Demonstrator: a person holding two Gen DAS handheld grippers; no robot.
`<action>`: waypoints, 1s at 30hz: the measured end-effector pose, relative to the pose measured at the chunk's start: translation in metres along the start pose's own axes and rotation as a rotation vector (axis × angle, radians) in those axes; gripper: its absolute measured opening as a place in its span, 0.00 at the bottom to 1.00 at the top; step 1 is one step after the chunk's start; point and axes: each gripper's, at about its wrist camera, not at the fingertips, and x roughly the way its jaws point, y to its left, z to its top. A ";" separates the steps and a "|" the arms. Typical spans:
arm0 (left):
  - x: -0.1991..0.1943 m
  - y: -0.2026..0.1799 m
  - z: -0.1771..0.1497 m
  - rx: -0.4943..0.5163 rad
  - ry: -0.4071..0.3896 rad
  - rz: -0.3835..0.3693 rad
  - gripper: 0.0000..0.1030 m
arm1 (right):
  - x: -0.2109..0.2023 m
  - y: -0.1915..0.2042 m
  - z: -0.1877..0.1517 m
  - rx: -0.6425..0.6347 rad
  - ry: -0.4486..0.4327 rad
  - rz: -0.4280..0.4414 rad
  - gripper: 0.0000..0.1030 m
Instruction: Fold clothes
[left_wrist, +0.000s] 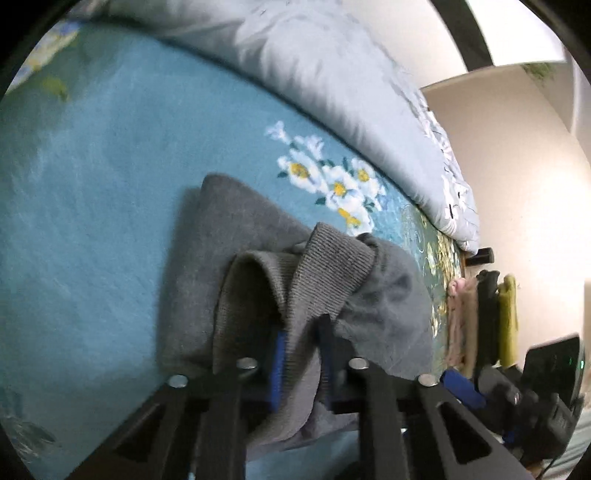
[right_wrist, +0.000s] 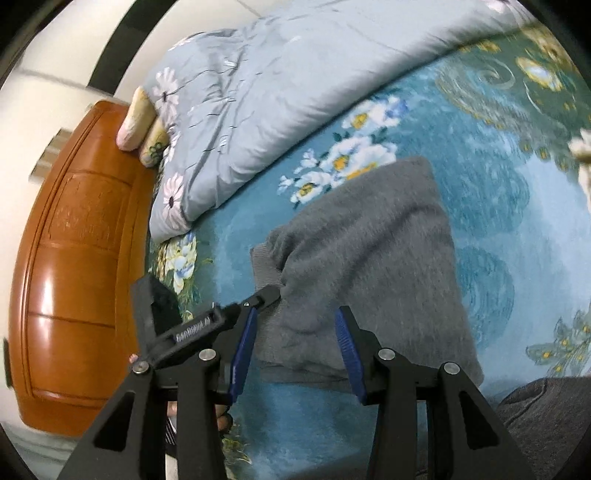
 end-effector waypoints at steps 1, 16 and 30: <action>-0.006 -0.001 -0.001 0.002 -0.015 -0.010 0.14 | 0.001 -0.001 0.000 0.011 0.002 0.003 0.44; -0.052 0.043 -0.010 -0.054 -0.063 0.081 0.17 | 0.017 -0.001 0.007 0.009 0.068 -0.039 0.44; -0.026 0.027 -0.021 0.045 0.026 0.128 0.28 | 0.055 -0.028 0.039 0.101 0.129 -0.174 0.44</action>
